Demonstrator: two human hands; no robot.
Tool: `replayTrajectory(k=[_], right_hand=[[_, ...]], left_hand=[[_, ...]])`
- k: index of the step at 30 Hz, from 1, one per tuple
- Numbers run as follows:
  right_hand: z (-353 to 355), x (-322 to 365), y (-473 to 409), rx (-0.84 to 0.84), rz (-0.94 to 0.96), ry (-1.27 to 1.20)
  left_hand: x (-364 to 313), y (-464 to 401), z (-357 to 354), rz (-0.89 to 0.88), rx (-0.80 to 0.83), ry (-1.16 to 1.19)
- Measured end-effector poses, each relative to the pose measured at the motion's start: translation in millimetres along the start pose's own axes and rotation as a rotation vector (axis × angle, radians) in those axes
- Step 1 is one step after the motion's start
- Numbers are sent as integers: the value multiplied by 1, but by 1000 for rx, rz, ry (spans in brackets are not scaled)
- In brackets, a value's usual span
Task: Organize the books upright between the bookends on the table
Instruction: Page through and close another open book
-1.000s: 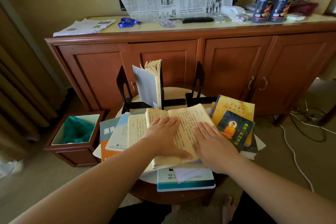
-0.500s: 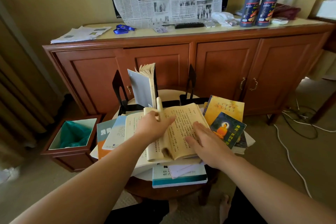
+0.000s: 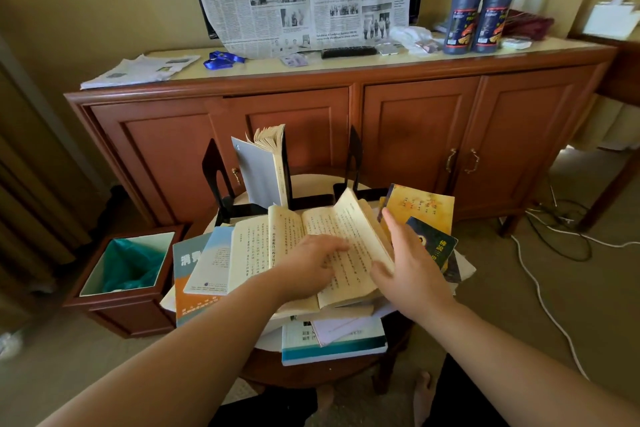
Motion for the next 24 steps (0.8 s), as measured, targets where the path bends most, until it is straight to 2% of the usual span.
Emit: replayTrajectory(k=[2, 5, 7, 9, 16, 20, 24], right_hand=[[-1, 5, -1, -33, 182, 188], [-20, 16, 1, 140, 362, 409], [-36, 18, 0, 293, 347, 399], [-46, 21, -11, 363, 305, 362], [-91, 5, -61, 493, 273, 434], [-105, 6, -90, 465, 111, 382], [-113, 10, -103, 508, 48, 460]], left_hand=[[4, -2, 3, -5, -3, -188], [8, -7, 11, -14, -19, -316], [15, -13, 13, -22, 1, -375], [21, -18, 13, -21, 31, -418], [24, -21, 11, -55, 44, -485], [28, -24, 10, -64, 25, -458], [32, -25, 9, -54, 2, -432]])
Point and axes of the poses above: each hand's wrist, its own y-axis away from the middle knuckle, its own z-axis out of the back of the hand, x = y × z, the point moved 5 cm from there along -y, towards the middle knuckle, and after that the axes turned 7 degrees about -x, right-handed, at the moved point
